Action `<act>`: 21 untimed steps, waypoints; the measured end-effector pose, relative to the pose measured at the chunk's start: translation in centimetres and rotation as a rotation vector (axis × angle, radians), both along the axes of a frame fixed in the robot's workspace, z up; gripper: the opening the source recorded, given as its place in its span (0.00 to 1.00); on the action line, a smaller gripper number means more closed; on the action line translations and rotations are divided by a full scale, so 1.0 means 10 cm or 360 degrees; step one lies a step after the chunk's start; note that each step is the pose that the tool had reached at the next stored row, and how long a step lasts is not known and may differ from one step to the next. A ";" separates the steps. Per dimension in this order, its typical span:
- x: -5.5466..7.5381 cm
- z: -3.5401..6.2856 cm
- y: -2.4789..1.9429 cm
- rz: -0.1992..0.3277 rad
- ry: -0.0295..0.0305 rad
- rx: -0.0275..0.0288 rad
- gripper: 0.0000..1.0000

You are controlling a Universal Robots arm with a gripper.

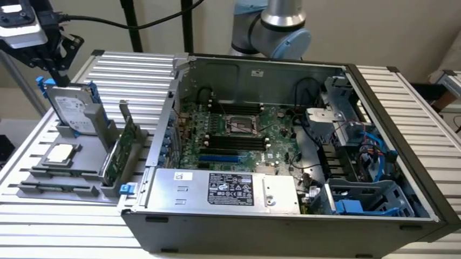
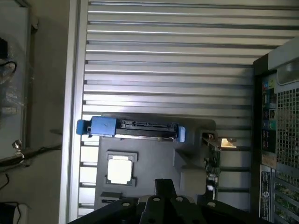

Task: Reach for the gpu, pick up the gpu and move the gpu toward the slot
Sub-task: 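Reach for the gpu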

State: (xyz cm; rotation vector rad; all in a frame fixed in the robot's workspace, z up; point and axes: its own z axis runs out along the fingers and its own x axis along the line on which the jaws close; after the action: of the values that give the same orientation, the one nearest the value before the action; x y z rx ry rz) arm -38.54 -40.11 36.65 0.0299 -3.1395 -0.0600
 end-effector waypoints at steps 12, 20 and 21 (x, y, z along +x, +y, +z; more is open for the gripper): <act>0.39 -0.018 -0.323 0.0000 0.00013 0.00000 0.11; 0.67 -0.082 -0.460 0.0000 0.00012 0.00000 0.11; 0.70 -0.091 -0.469 0.0000 0.00012 -0.00001 0.11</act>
State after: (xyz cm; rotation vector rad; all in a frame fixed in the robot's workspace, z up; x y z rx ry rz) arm -31.50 -44.80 35.73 0.0298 -3.1387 -0.0598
